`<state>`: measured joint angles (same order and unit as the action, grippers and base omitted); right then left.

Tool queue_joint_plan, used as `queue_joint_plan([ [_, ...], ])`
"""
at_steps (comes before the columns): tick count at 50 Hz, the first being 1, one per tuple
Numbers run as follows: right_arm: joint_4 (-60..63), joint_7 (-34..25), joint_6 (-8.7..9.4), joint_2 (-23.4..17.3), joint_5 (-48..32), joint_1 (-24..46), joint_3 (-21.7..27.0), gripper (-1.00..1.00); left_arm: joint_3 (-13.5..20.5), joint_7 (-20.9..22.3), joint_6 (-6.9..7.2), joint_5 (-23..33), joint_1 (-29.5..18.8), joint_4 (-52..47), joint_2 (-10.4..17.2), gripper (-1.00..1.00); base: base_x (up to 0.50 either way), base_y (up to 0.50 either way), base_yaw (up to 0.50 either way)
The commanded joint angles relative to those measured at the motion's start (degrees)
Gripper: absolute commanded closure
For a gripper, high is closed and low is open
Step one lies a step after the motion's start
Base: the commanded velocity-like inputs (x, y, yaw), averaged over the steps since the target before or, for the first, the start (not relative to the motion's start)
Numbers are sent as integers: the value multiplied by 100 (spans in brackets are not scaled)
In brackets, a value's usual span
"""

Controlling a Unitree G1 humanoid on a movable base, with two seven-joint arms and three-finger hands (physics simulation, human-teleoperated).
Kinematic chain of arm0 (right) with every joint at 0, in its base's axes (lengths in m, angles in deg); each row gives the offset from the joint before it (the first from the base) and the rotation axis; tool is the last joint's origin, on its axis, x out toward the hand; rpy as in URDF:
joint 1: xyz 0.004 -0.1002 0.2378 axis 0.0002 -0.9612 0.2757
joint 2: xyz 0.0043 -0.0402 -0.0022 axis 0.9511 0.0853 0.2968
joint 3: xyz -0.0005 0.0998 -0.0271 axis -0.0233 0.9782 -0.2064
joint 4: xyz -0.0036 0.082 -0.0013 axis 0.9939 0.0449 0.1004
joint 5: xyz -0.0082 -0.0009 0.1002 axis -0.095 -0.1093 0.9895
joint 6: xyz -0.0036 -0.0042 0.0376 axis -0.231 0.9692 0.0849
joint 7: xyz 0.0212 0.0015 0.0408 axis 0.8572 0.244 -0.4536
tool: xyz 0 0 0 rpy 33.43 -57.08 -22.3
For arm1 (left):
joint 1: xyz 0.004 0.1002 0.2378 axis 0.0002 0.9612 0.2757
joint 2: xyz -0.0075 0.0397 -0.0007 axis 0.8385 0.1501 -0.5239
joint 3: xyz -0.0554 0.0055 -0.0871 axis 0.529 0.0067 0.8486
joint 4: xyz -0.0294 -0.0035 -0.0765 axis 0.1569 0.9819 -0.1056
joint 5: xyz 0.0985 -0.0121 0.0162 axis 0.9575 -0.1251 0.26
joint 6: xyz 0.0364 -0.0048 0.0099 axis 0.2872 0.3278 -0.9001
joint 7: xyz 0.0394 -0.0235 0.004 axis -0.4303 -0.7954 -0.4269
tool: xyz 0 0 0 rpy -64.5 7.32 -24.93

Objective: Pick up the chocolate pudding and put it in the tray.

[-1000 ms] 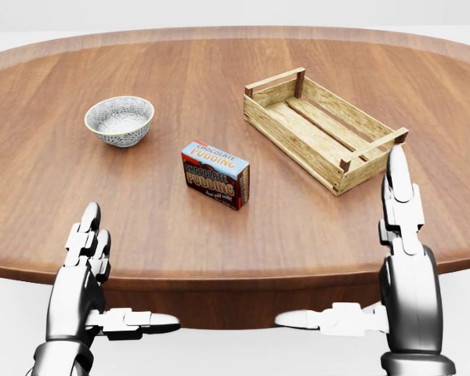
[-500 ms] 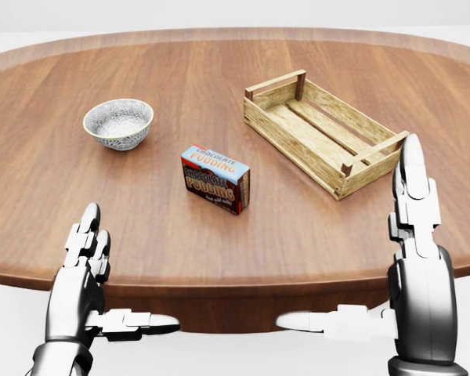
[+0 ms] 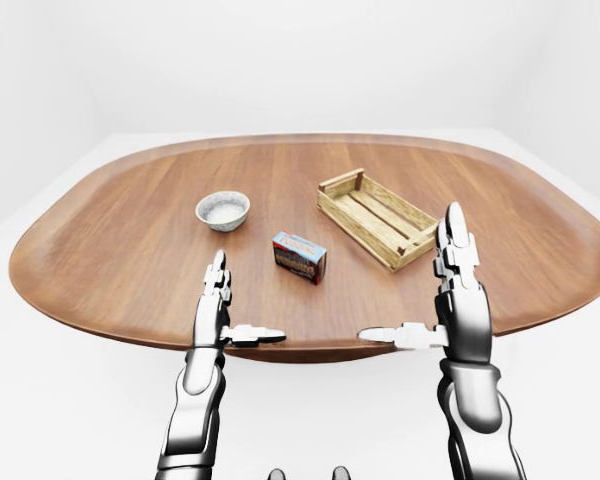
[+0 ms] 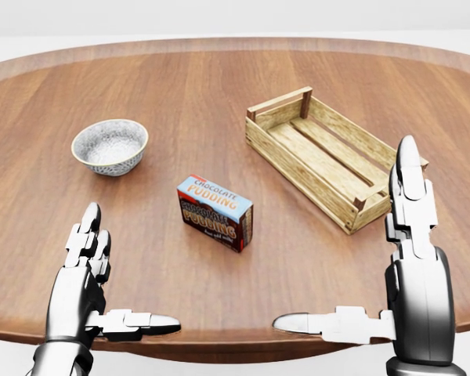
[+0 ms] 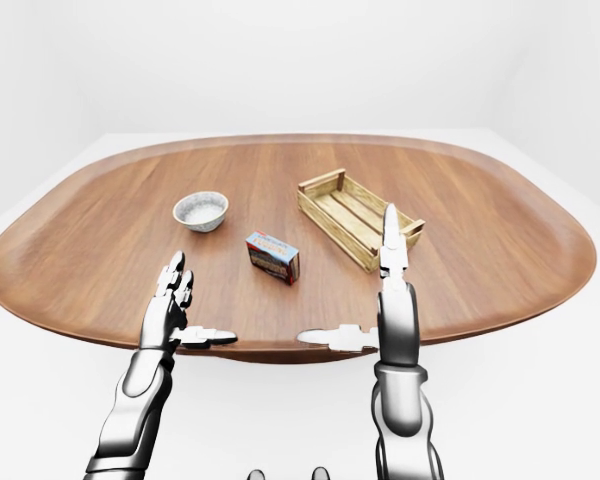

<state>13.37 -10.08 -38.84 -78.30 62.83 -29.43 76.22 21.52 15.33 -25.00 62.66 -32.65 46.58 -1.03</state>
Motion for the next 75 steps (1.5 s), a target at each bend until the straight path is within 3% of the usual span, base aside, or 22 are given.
queue_joint_plan([
  [1, -17, -16, 0, -4, 15, -5, -12, -100, -3, 4, -6, 4, 4, 3, -1, -100, 32, 0, 0],
  [8, -323, 74, 0, -16, -9, -48, -22, -100, -13, 0, 76, 16, 11, -85, -4, -100, 32, 0, 0],
  [11, -371, 63, 0, -15, -11, -31, -22, -100, -12, -3, -2, 23, 0, 4, -5, -100, 33, 0, 0],
  [14, -374, 58, 0, -16, -26, -41, -34, -100, -13, -2, 41, 23, 2, -40, -2, -100, 32, 0, 0],
  [19, -179, -29, 0, -9, 4, -10, -24, -100, -13, -2, -14, 25, -9, 26, -4, -100, 33, 0, 0],
  [30, -446, 31, 0, -19, 4, -37, -22, -100, -15, 7, 47, 17, 2, -51, -3, -100, 32, 0, 0],
  [38, -398, 19, 0, -13, 11, -42, -22, -100, -8, 9, -18, 7, -13, 21, -4, -100, 28, 0, 0],
  [51, -359, 19, 0, -10, 9, -55, -35, -100, -9, 16, 68, -2, 9, -89, -2, -100, 26, 0, 0],
  [59, -242, -31, 0, -8, 17, -25, -40, -100, -5, 44, -23, -25, 3, -7, -2, -100, 22, 0, 0],
  [65, -195, -48, 0, -18, 22, -27, -51, -100, -12, 93, 48, -56, 25, -109, 4, -100, 15, 0, 0],
  [75, -180, -75, 0, -23, 49, -44, -60, -100, -48, 163, -17, 15, 79, -205, -5, -100, 1, 0, 0],
])
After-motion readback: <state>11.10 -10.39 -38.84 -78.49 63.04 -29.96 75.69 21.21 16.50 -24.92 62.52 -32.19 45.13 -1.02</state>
